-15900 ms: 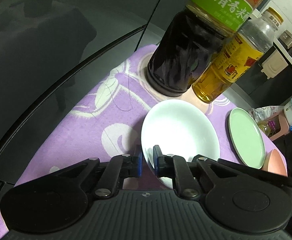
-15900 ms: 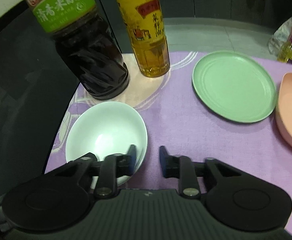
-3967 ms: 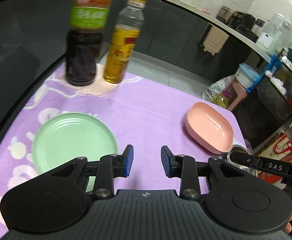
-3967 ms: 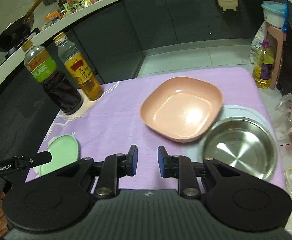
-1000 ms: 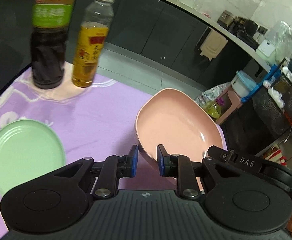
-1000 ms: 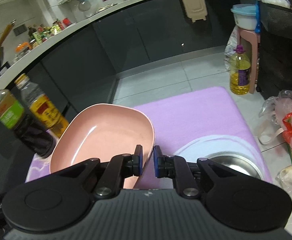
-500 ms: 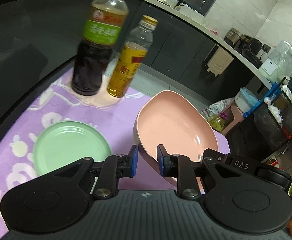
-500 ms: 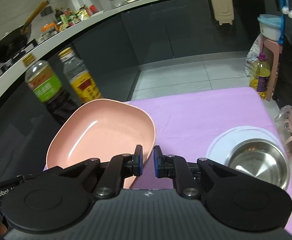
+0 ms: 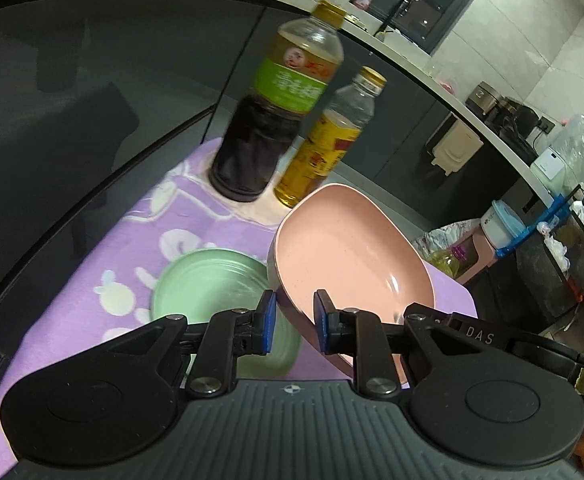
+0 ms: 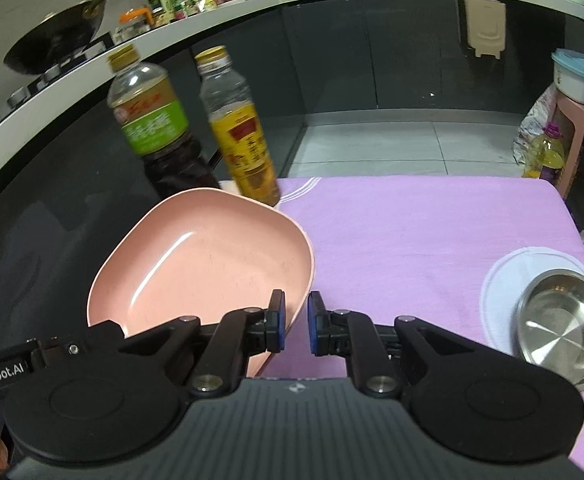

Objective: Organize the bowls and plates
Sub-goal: 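Lift the pink dish with the left tool toward the green plate, then lower the pink dish onto the green plate and open the left tool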

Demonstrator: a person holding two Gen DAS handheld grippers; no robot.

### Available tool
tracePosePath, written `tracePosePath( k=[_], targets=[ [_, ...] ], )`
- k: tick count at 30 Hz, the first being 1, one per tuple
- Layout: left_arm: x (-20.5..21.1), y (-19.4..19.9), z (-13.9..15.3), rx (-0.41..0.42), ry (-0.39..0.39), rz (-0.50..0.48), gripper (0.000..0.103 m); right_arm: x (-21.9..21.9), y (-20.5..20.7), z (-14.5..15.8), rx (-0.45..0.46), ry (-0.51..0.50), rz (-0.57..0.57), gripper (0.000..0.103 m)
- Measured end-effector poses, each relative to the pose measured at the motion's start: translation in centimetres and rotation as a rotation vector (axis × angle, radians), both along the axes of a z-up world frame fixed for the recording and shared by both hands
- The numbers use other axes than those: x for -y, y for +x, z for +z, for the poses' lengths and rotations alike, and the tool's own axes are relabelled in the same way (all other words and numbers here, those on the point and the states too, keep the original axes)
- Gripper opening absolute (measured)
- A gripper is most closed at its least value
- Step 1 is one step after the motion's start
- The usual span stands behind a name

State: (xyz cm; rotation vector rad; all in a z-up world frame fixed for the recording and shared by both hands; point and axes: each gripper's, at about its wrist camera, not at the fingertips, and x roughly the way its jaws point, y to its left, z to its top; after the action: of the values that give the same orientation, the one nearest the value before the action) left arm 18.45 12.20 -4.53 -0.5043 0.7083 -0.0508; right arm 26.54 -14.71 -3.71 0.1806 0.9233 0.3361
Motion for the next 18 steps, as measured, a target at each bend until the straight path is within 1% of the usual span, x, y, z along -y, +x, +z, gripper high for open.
tracePosePath(
  k=[8, 18],
  targets=[
    [-2.4, -0.6, -1.2, -0.017, -0.021, 0.017, 0.018, -3.0, -0.7, -0.6, -0.019, -0.045, 0.023, 0.014],
    [-3.1, -0.1, -2.7, -0.046, -0.024, 0.012, 0.018, -4.3, -0.7, -1.8, -0.044, -0.082, 0.035, 0.014]
  ],
)
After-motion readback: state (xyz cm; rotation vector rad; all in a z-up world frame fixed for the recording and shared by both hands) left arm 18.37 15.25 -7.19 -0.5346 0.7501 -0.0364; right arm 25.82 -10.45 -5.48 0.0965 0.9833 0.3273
